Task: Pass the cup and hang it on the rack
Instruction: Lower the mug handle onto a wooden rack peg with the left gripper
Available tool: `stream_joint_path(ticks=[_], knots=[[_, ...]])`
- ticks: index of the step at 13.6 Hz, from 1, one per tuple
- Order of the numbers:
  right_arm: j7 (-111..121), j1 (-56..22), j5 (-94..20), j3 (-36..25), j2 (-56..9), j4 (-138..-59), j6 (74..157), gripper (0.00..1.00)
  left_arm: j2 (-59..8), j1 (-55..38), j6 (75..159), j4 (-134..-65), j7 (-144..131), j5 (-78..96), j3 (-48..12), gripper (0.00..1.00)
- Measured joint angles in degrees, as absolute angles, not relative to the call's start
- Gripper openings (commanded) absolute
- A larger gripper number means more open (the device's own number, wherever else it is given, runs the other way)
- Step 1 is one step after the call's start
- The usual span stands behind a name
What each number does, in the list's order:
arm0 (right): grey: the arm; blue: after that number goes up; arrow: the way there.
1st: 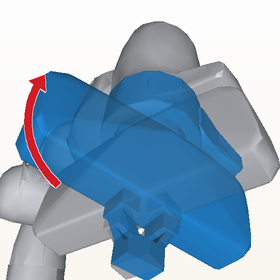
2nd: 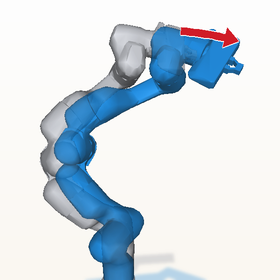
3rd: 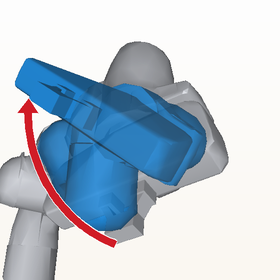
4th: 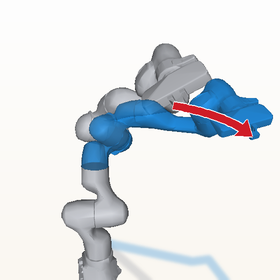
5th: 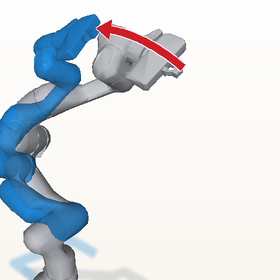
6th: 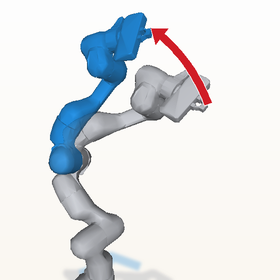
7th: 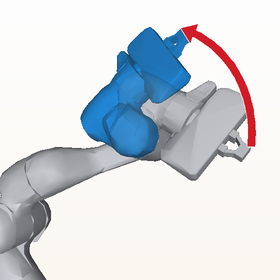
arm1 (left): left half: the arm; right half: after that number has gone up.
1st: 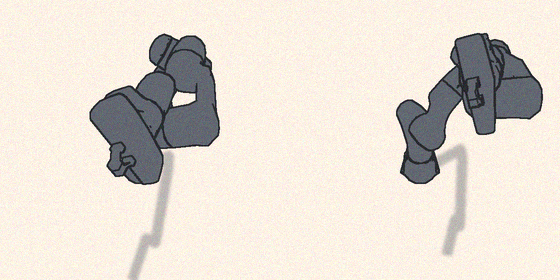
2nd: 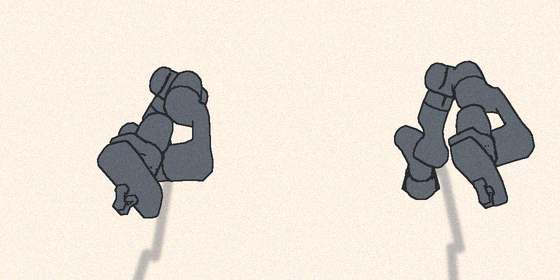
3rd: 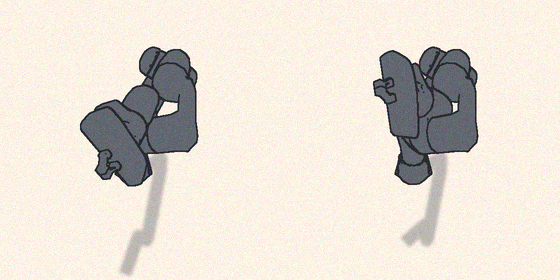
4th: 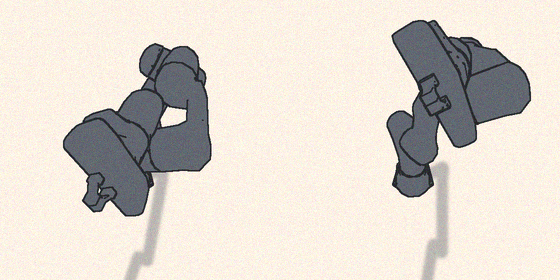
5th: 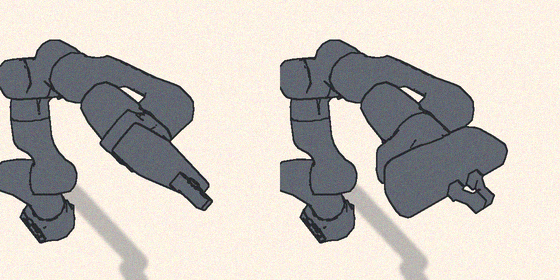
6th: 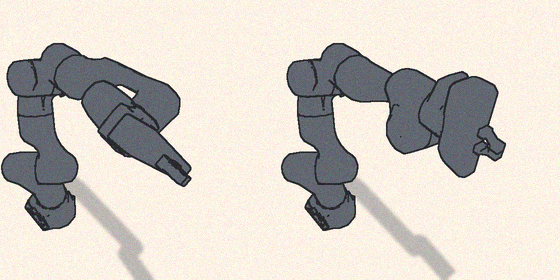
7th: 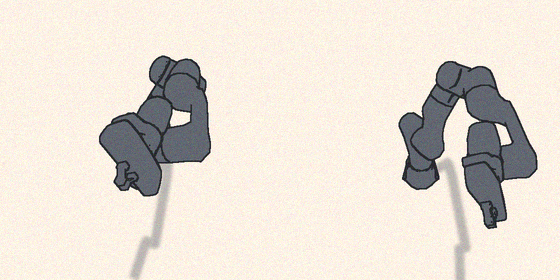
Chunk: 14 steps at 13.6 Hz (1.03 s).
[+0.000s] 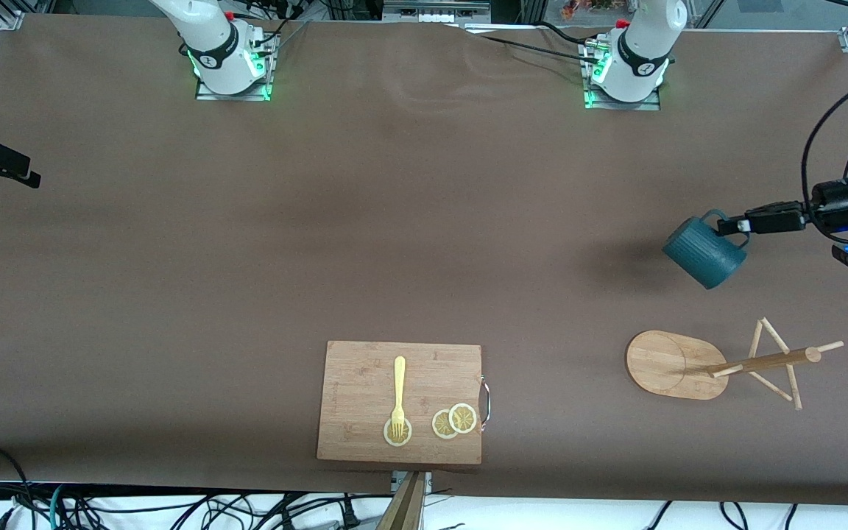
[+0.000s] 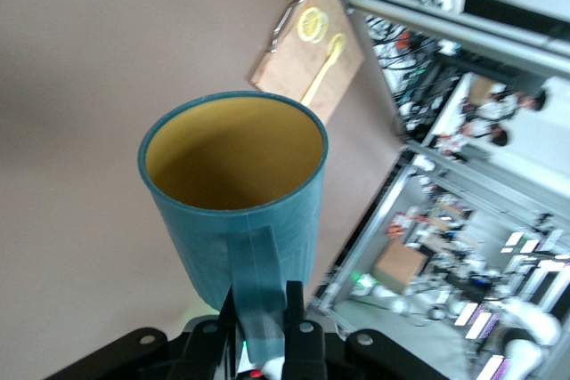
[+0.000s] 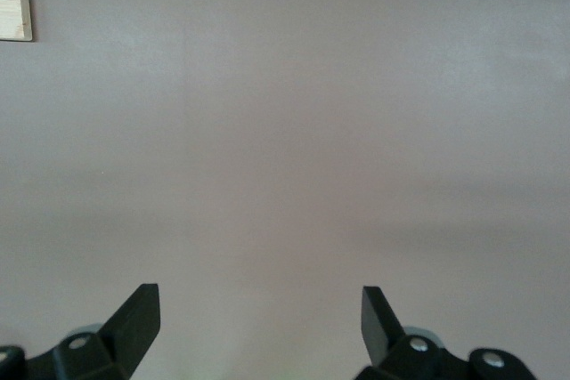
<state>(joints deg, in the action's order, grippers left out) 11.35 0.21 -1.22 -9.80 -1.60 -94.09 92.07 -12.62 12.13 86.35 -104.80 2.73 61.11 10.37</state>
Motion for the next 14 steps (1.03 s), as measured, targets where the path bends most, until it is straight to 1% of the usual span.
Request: stream_joint_path(ticks=[6,10,14], knots=[[11.3,0.2,-0.6,-9.8,-1.6,-94.0,91.1,1.00,-19.1,15.3,82.8,-104.5,3.5,76.2,10.4,0.00],[11.3,0.2,-0.5,-10.1,-1.5,-93.2,91.1,1.00,-22.8,17.4,80.9,-104.3,9.3,79.0,10.4,0.00],[11.3,0.2,-0.5,-10.3,-1.6,-93.2,90.9,1.00,-24.8,20.8,79.3,-103.9,14.1,80.0,10.4,0.00]])
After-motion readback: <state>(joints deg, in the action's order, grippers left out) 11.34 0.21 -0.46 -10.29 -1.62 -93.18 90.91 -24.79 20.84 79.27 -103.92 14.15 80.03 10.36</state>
